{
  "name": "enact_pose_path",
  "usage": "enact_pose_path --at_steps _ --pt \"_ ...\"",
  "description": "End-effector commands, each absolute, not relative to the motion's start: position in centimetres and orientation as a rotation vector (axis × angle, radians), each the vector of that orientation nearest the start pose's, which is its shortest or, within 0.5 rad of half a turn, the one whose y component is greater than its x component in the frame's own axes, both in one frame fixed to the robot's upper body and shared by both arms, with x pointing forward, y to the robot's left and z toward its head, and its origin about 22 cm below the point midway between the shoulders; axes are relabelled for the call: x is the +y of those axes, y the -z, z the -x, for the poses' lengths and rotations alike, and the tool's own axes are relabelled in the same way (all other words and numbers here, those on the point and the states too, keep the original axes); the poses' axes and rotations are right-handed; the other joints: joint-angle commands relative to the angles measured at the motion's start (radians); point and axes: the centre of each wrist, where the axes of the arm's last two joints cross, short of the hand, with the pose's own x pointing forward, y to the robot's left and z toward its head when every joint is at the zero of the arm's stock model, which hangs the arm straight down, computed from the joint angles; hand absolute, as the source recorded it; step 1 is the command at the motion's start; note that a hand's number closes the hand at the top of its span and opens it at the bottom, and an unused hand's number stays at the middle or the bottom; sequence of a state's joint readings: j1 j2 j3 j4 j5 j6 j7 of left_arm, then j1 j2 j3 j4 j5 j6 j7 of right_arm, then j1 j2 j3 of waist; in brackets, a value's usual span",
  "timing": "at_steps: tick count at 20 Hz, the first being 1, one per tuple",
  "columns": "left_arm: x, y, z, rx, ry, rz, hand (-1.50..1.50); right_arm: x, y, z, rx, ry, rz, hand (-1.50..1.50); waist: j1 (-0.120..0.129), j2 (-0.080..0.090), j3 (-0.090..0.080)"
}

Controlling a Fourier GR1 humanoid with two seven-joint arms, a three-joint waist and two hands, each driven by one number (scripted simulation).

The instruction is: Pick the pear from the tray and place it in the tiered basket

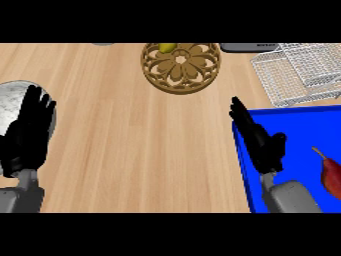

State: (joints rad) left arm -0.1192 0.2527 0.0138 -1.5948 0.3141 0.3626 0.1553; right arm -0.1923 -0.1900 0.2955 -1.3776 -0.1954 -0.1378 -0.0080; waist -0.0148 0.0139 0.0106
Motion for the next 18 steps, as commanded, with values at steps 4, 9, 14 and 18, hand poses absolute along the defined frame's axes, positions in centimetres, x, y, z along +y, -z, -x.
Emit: enact_pose_path --at_steps 4,9,14,18 --pt "26.3 -5.5 -27.0 -1.628 -0.109 -0.234 0.0 -30.2 -6.2 -30.2 -1.754 -0.095 -0.409 1.5 -0.023 -0.01 -0.002" --pt "24.1 -5.0 -27.1 -1.668 0.027 -0.206 0.0 -38.7 -5.0 -28.9 -1.639 0.093 -0.415 -1.5 -0.028 0.008 -0.002" --pt "22.8 -4.3 -26.7 -1.653 0.053 -0.189 0.0 -39.8 -3.1 -27.6 -1.613 0.021 -0.849 -1.5 -0.023 0.001 0.001" --pt "21.7 -3.6 -26.1 -1.672 0.081 -0.188 0.0 -47.4 -6.8 -25.9 -1.692 -0.143 -0.849 -1.5 -0.002 -0.004 -0.002"
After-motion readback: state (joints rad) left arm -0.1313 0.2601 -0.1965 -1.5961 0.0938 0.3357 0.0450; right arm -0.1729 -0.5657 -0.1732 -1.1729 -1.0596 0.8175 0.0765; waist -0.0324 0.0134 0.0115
